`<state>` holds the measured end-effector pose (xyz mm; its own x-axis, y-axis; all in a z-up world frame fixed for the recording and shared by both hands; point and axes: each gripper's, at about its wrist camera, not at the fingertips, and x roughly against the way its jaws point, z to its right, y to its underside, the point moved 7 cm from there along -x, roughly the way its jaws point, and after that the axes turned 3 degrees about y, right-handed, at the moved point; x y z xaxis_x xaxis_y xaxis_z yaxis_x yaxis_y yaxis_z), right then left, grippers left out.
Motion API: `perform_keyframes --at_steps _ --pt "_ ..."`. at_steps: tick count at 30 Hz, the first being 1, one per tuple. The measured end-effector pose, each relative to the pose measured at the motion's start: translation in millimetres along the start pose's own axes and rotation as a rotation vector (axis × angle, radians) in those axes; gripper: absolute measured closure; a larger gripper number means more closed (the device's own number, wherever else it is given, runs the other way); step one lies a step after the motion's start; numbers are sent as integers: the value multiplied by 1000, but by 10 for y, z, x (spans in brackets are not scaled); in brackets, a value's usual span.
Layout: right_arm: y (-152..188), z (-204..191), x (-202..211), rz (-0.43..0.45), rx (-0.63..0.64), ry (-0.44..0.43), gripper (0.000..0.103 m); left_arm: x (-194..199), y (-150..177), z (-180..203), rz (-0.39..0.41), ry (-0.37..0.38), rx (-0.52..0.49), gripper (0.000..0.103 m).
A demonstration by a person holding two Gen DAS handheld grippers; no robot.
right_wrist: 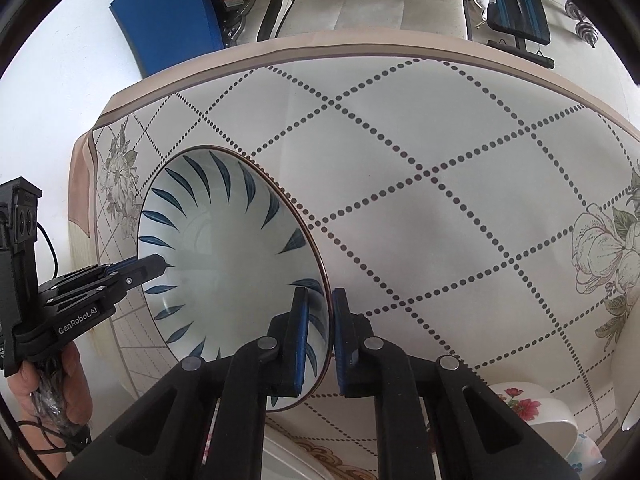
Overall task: Organize plates and bowls
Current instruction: 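Lift the blue-striped plate and carry it over the plate stack, then lower the blue-striped plate onto the pink-flower plate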
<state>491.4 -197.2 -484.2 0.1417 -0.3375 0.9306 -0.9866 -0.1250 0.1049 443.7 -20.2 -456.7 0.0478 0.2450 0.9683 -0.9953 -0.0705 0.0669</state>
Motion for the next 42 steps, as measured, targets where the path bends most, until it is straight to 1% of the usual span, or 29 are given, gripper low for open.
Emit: perform_keyframes --at_steps 5,12,18,25,30,36,42 --pt "46 -43 63 12 -5 -8 91 119 55 7 9 -9 -5 92" --pt "191 -113 287 35 7 -17 91 403 280 50 29 -23 -41 92" --pt "457 -168 550 53 17 -18 91 660 678 138 30 -25 -80 92" --pt "1001 -205 759 72 11 -35 91 837 1196 202 29 -13 -97 92" --pt "1501 -198 728 64 8 -45 91 710 1547 280 2 -13 -91 92" --pt "2017 -139 431 26 -18 -49 91 426 1931 223 -54 -35 -89 92" --pt "2304 -54 112 -9 -42 -38 91 130 2099 197 -88 -65 -96 92"
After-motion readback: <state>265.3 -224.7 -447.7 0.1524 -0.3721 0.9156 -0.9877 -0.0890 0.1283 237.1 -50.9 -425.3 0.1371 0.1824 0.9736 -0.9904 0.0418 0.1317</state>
